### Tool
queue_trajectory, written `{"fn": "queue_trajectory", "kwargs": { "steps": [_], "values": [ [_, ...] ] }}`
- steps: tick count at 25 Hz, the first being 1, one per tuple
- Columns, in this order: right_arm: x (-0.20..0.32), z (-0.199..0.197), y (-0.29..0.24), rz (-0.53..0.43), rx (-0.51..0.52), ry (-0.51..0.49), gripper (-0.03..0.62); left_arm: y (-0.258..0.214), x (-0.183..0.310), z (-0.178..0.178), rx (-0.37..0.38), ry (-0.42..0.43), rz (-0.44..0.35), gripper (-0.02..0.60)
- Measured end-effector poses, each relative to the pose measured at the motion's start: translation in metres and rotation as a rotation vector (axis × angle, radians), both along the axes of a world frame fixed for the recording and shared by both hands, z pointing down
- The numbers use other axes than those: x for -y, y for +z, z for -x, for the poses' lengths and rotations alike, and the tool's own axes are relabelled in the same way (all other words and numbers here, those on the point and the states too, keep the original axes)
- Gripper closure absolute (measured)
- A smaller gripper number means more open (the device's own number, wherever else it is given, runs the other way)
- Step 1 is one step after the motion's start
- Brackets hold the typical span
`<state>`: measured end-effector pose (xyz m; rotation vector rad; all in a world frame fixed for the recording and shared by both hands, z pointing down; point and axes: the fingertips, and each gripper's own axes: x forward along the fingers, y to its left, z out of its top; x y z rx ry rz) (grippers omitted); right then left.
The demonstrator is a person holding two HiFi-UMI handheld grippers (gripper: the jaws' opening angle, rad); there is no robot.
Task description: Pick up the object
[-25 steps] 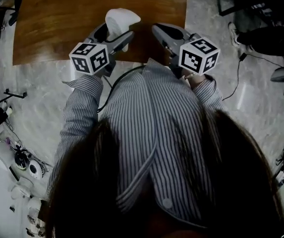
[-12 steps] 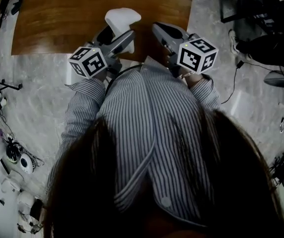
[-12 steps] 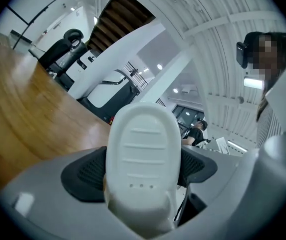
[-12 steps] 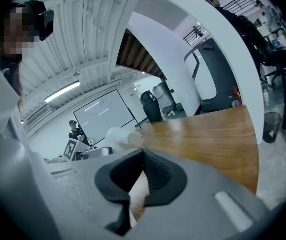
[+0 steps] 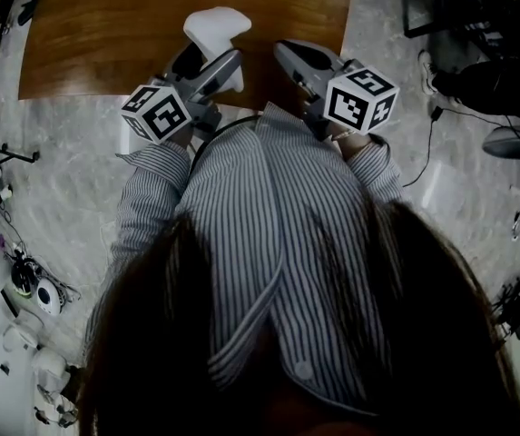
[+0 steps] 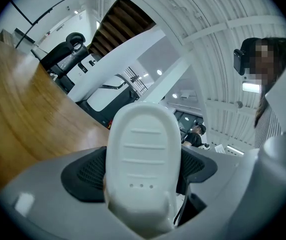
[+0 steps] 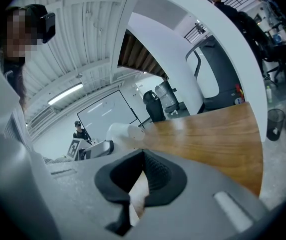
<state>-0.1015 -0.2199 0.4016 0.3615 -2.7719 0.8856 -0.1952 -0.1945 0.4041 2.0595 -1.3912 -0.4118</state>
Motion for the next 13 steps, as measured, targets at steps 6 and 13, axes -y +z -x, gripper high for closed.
{"fn": "queue_trajectory", "kwargs": {
  "steps": [6, 13],
  "values": [
    [-0.0033, 0.0039, 0.0034, 0.016, -0.006, -0.016, 0.592, 0.0016, -0.0012, 0.0025, -0.006, -0.012, 0.007, 0.126],
    [-0.0099, -0.0002, -0.0037, 0.022, -0.009, -0.048, 0.592, -0.0054, -0.0029, -0.0042, -0.034, -0.019, 0.014, 0.126]
  ]
}}
